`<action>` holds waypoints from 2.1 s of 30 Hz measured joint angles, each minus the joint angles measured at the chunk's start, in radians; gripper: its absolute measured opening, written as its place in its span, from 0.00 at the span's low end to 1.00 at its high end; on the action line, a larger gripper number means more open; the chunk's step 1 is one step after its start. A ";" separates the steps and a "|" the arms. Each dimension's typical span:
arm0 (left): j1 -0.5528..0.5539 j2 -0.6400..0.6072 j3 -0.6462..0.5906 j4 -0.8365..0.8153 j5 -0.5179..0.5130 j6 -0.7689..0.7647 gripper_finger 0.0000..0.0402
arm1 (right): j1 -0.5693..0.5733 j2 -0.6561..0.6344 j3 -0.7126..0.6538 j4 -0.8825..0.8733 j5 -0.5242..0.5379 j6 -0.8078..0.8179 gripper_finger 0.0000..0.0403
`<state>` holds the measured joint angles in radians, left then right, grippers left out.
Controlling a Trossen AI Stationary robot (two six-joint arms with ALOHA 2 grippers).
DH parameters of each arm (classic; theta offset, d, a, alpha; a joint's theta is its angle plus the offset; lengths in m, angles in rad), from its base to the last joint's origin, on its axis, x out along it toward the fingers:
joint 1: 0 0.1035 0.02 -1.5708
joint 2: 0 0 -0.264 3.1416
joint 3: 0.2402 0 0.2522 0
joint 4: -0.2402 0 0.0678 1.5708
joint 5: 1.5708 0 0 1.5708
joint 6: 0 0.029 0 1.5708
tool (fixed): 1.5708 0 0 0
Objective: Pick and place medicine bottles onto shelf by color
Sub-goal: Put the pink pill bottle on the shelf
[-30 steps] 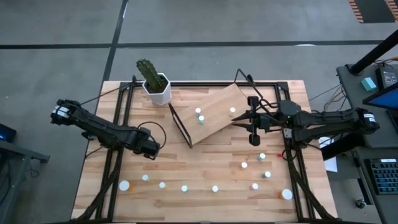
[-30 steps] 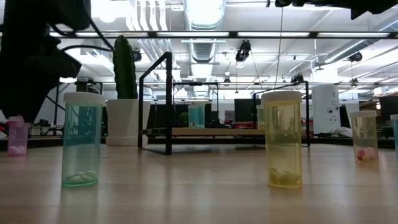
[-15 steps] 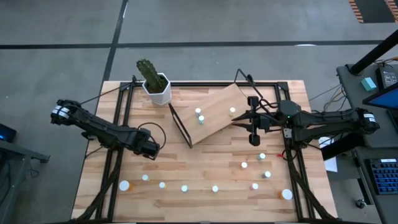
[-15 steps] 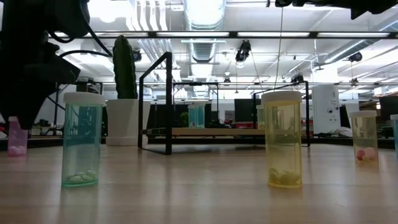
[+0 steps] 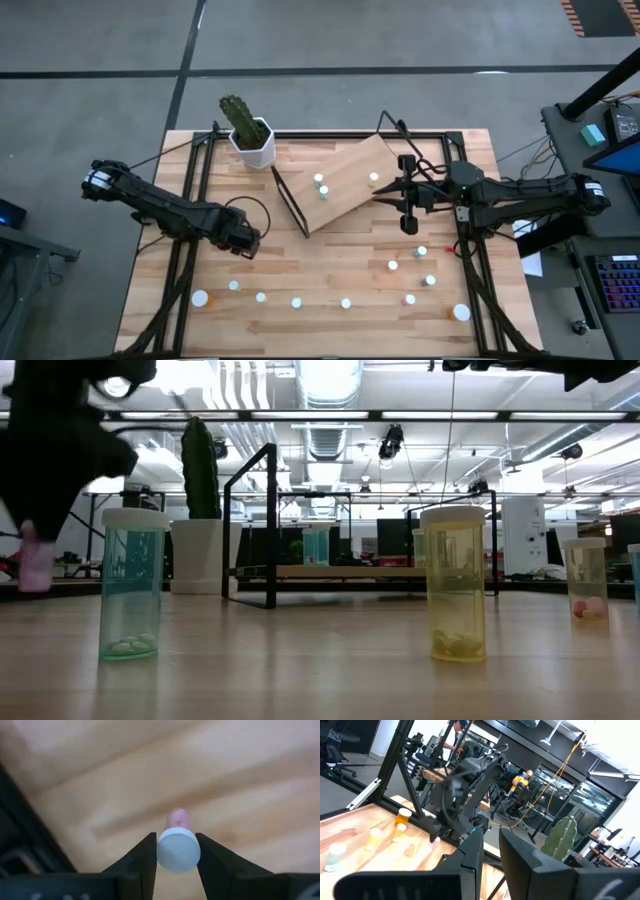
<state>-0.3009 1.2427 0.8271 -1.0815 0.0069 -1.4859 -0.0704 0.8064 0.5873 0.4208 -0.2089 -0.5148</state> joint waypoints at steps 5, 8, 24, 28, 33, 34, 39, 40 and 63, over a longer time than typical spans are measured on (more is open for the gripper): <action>0.000 0.000 0.157 0.002 0.049 0.031 0.28 | 0.000 0.000 0.000 0.000 0.000 -0.001 0.13; 0.000 0.000 0.256 0.023 0.059 0.037 0.29 | 0.000 0.000 0.000 -0.001 0.000 0.001 0.13; 0.008 0.043 0.564 0.555 -0.177 0.477 0.29 | 0.000 0.000 0.000 -0.006 0.000 0.001 0.13; 0.041 0.113 0.662 0.546 -0.191 0.569 0.29 | 0.000 0.000 0.000 -0.006 0.001 0.001 0.13; 0.109 0.232 0.827 0.385 -0.172 0.670 0.29 | 0.000 0.000 0.000 -0.006 0.000 0.001 0.13; 0.124 0.258 0.866 0.327 -0.172 0.690 0.29 | 0.000 0.000 0.000 -0.006 0.000 0.001 0.13; 0.197 0.383 1.024 0.070 -0.178 0.814 0.29 | 0.000 0.000 0.000 -0.021 0.001 0.000 0.13; 0.210 0.405 1.039 0.041 -0.185 0.836 0.29 | 0.000 0.000 0.000 -0.021 0.001 -0.001 0.13; 0.310 0.697 1.022 0.026 -0.143 0.944 0.29 | 0.000 0.000 0.000 -0.022 0.001 -0.013 0.13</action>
<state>0.0093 1.9401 1.8487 -1.0556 -0.1360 -0.5415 -0.0704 0.8059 0.5873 0.3985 -0.2077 -0.5273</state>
